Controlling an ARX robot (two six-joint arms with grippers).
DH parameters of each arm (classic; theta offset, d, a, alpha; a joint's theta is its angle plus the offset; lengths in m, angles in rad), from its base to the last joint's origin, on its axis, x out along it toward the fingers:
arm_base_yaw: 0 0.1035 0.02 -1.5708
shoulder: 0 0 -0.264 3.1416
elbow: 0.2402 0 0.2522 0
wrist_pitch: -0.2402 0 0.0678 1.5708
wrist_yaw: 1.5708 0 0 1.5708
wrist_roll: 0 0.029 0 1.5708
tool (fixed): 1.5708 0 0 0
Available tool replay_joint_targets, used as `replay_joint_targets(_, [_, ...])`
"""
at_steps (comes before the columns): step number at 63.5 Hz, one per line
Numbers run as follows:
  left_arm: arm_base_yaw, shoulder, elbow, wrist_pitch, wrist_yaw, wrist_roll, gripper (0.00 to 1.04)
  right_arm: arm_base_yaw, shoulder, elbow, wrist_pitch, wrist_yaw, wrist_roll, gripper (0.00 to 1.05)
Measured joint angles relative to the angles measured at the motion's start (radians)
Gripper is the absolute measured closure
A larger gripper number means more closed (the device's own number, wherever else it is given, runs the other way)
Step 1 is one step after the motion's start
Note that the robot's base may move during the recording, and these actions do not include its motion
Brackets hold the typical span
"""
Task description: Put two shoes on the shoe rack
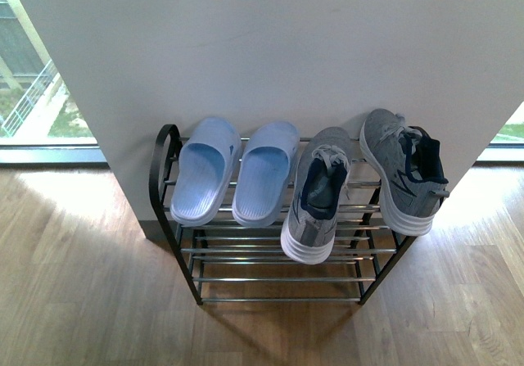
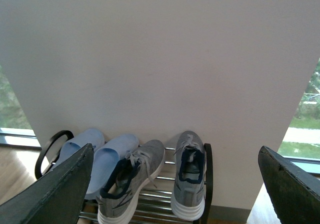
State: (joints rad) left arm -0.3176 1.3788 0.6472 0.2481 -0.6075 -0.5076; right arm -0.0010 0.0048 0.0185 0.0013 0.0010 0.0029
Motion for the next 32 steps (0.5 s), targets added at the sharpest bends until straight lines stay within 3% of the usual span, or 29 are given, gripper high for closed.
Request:
replay_joint_targets(12, [-0.010, -0.093, -0.043, 0.003, -0.022, 0.009, 0.10, 0.000, 0.000, 0.000, 0.000, 0.000, 0.000, 0.09])
replay_joint_targets(18, [0.043, -0.091, -0.205, 0.420, 0.272, 0.238, 0.28, 0.000, 0.000, 0.000, 0.000, 0.000, 0.000, 0.09])
replay_joint_targets(21, [0.060, -0.106, -0.261, 0.533, 0.338, 0.317, 0.35, 0.000, 0.000, 0.000, 0.000, 0.000, 0.000, 0.09])
replay_joint_targets(25, [0.080, -0.148, -0.319, 0.623, 0.384, 0.396, 0.46, 0.000, 0.000, 0.000, 0.000, 0.000, 0.000, 0.09])
replay_joint_targets(32, [0.117, -0.221, -0.373, 0.637, 0.410, 0.451, 0.62, 0.000, 0.000, 0.000, 0.000, 0.000, 0.000, 0.09])
